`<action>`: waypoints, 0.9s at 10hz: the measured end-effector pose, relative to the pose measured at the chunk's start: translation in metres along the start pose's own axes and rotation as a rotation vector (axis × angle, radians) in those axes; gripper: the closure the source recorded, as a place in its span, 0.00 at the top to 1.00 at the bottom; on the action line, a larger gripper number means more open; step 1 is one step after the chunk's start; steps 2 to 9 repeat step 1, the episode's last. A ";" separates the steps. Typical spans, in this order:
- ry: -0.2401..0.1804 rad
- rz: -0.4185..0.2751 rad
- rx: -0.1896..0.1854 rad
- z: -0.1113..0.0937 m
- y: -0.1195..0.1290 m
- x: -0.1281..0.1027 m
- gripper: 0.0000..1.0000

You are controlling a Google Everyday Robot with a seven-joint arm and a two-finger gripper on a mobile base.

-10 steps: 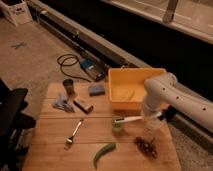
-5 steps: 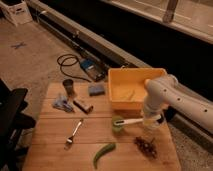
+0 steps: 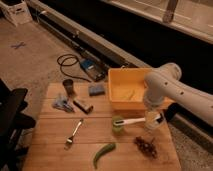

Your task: Place brush in paper cup

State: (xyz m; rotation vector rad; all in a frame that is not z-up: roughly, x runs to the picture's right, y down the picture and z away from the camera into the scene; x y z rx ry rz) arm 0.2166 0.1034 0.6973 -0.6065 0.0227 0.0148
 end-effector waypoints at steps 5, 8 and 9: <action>0.027 -0.004 0.023 -0.021 -0.004 0.002 0.70; 0.027 -0.004 0.023 -0.021 -0.004 0.002 0.70; 0.027 -0.004 0.023 -0.021 -0.004 0.002 0.70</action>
